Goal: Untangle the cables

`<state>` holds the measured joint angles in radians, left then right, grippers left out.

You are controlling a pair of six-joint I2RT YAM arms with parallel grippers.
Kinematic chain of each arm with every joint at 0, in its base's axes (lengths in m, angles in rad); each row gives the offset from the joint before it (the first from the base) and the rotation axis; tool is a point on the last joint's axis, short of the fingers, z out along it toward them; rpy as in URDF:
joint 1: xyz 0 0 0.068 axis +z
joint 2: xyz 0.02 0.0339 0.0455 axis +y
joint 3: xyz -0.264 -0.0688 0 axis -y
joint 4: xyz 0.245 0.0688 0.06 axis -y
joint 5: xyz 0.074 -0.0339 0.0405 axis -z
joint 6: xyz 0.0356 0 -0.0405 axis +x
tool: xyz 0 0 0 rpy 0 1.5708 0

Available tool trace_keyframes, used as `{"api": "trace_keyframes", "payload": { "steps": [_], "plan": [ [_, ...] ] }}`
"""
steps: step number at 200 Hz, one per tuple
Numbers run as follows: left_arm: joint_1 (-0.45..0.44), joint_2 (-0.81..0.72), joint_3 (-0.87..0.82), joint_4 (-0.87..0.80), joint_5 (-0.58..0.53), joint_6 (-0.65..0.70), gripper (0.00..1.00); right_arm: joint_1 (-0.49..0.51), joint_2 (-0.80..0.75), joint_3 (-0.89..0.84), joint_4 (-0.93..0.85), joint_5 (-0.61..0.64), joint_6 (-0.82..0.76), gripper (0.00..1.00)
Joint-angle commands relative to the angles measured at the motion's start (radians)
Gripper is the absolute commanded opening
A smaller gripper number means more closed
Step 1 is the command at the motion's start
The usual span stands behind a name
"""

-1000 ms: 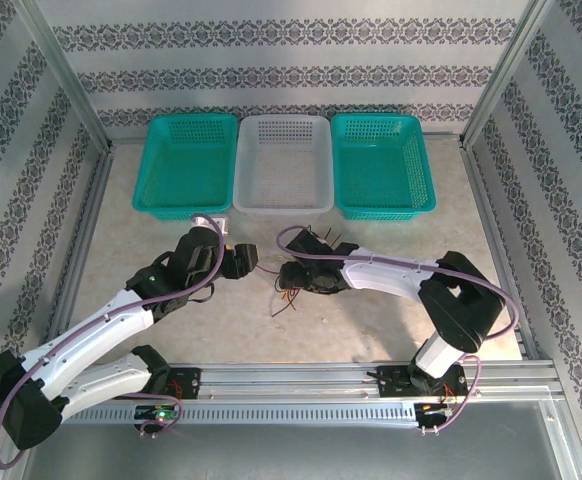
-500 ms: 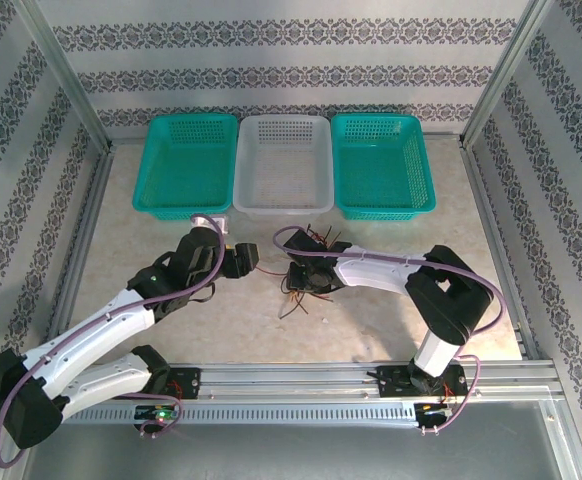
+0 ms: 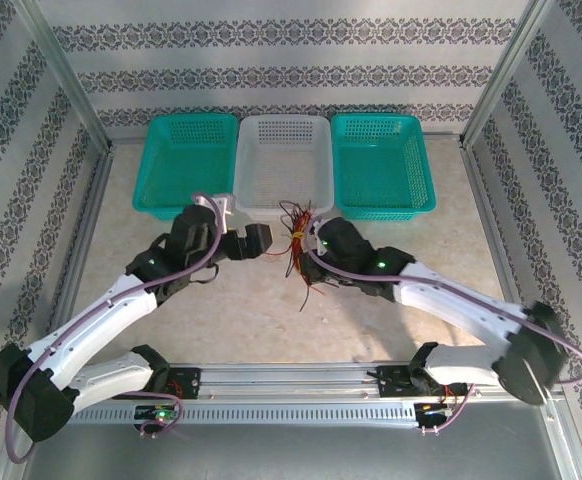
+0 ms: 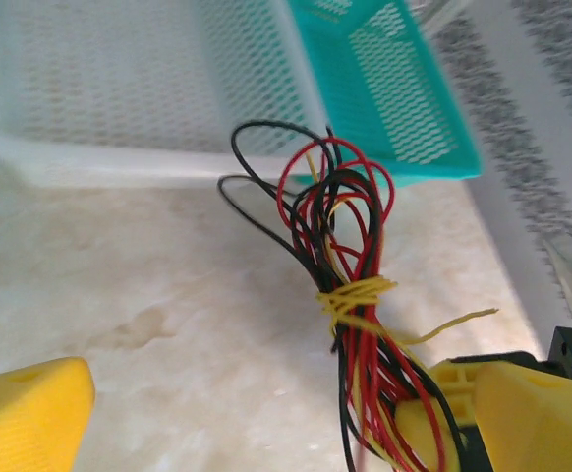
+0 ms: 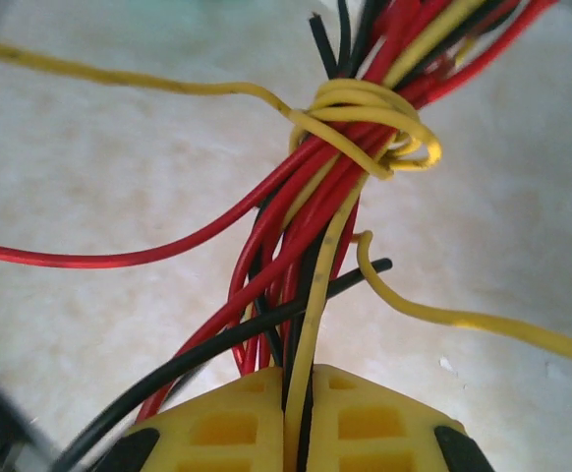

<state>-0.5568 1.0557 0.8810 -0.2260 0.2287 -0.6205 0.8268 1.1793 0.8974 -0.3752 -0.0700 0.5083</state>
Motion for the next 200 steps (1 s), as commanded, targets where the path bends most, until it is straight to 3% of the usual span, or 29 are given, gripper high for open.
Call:
{"api": "trace_keyframes", "payload": {
  "steps": [1, 27, 67, 110, 183, 200],
  "plan": [
    [0.050, 0.030, 0.073, 0.086, 0.286, 0.047, 0.99, -0.002, -0.081, 0.020, -0.069, -0.067, -0.198, 0.03],
    [0.064, 0.089, 0.145, 0.063, 0.432, 0.114, 0.99, -0.002, -0.124, 0.067, -0.122, -0.116, -0.256, 0.03],
    [0.117, 0.192, 0.165, 0.145, 0.614, 0.076, 0.99, 0.036, -0.110, 0.132, -0.179, -0.103, -0.311, 0.03],
    [0.165, 0.231, 0.193, 0.043, 0.644, 0.116, 0.99, 0.140, -0.071, 0.204, -0.269, 0.096, -0.393, 0.01],
    [0.143, 0.281, 0.137, 0.060, 0.733, 0.114, 1.00, 0.222, 0.037, 0.288, -0.301, 0.239, -0.466, 0.00],
    [0.143, 0.283, 0.126, 0.100, 0.747, 0.090, 0.91, 0.224, 0.053, 0.296, -0.298, 0.254, -0.469, 0.00]
  ]
}}
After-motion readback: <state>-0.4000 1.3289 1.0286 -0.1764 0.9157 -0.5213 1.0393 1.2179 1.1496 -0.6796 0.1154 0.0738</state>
